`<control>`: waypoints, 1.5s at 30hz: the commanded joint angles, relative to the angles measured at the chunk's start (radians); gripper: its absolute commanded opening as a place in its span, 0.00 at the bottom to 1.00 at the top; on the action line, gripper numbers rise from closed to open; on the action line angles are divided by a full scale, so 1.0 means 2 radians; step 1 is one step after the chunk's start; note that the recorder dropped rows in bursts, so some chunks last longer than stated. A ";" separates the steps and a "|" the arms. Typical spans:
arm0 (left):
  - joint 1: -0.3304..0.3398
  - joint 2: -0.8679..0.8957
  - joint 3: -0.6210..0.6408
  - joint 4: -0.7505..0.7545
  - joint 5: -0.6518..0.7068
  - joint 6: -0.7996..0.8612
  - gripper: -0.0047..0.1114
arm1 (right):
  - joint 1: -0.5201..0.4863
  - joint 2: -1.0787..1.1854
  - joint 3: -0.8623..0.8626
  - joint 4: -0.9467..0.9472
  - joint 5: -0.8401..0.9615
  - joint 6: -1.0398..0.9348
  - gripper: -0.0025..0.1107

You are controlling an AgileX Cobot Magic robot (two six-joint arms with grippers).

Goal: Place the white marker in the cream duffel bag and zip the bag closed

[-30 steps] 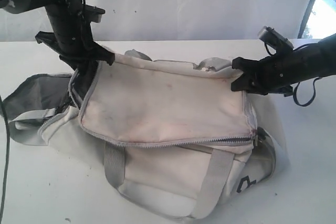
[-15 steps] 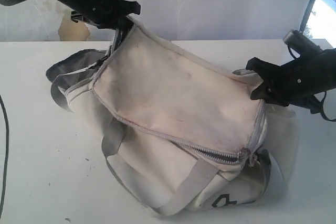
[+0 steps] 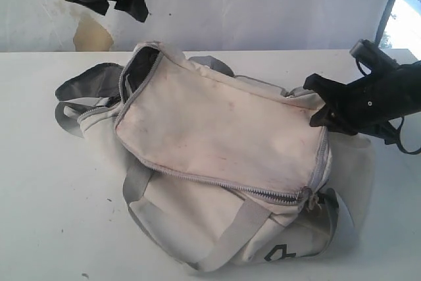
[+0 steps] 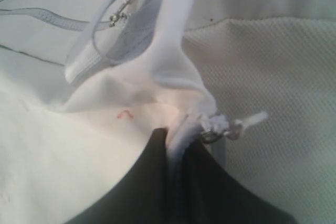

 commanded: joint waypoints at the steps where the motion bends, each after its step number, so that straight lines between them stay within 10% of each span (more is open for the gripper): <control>1: -0.036 -0.013 -0.001 -0.010 0.076 0.034 0.67 | 0.003 -0.005 0.004 0.002 0.017 -0.002 0.02; 20: -0.319 -0.001 0.130 -0.046 -0.006 0.161 0.69 | 0.002 -0.005 0.004 -0.012 0.043 -0.006 0.02; 45: -0.379 0.056 0.134 0.000 -0.094 0.441 0.51 | 0.002 -0.005 0.004 -0.032 0.041 -0.019 0.02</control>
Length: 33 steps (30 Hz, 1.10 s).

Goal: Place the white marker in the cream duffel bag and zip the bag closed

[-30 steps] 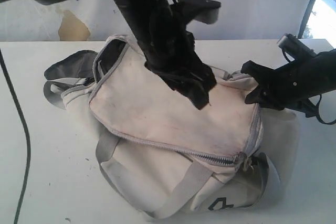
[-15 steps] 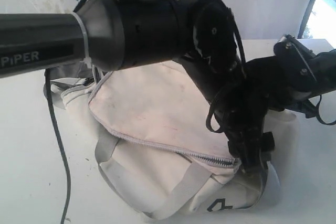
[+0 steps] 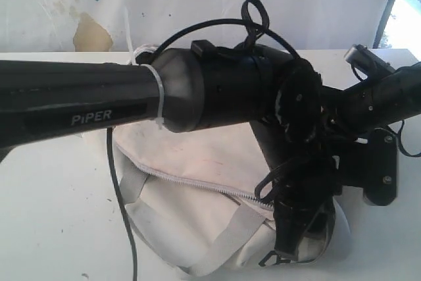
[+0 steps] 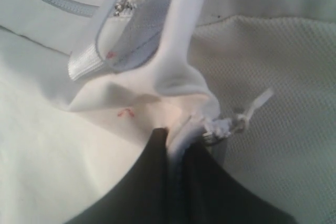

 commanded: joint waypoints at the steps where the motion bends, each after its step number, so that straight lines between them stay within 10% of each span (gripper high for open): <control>1: -0.007 -0.001 -0.001 0.016 -0.030 0.005 0.51 | 0.002 -0.005 0.004 -0.009 0.008 -0.011 0.02; 21: -0.007 0.021 -0.001 0.117 -0.018 -0.014 0.51 | 0.002 -0.005 0.004 -0.009 0.029 -0.034 0.02; 28: -0.007 0.021 -0.001 0.014 -0.017 -0.014 0.51 | 0.002 -0.007 0.004 -0.007 0.044 -0.034 0.02; 33: -0.007 0.021 -0.001 0.023 -0.009 -0.014 0.32 | 0.002 -0.011 0.004 -0.009 0.062 -0.039 0.02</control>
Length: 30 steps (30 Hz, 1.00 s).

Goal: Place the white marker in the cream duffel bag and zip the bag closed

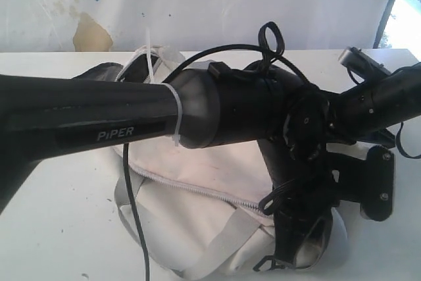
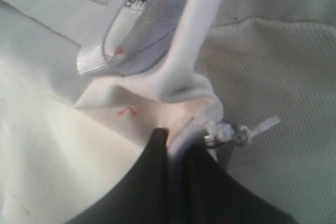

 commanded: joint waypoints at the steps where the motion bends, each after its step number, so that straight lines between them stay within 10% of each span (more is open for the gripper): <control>1: -0.001 -0.001 -0.001 0.005 0.006 -0.004 0.26 | 0.002 -0.009 0.004 -0.008 0.030 -0.013 0.02; 5: -0.001 -0.001 -0.001 0.041 0.023 -0.004 0.20 | 0.002 -0.009 0.004 -0.014 0.030 -0.013 0.02; 19: -0.001 0.000 -0.001 0.059 0.040 -0.003 0.43 | 0.002 -0.009 0.004 -0.016 0.031 -0.011 0.02; 30: -0.001 0.021 -0.001 0.092 0.058 -0.034 0.04 | 0.002 -0.015 0.004 -0.016 0.031 -0.011 0.02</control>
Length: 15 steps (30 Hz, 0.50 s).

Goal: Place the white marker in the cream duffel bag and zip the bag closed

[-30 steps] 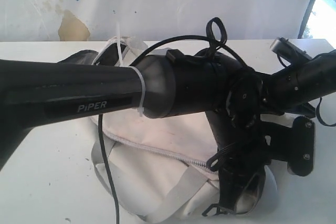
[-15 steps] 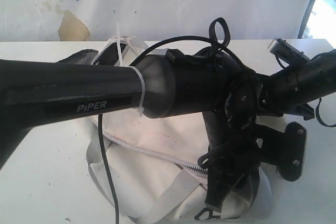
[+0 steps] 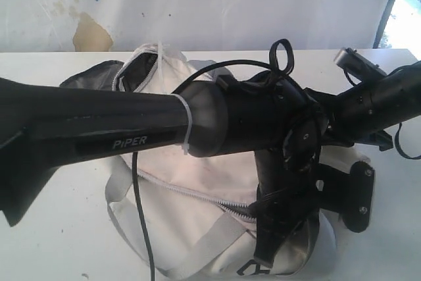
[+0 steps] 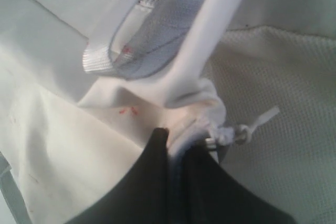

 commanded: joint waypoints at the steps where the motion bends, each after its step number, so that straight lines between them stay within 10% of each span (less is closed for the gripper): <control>1: -0.001 0.004 -0.001 0.025 0.021 -0.012 0.04 | 0.001 -0.008 0.003 -0.009 0.008 -0.009 0.02; 15: -0.001 -0.058 -0.001 0.024 0.028 -0.116 0.04 | 0.001 -0.008 0.003 -0.021 -0.042 -0.009 0.02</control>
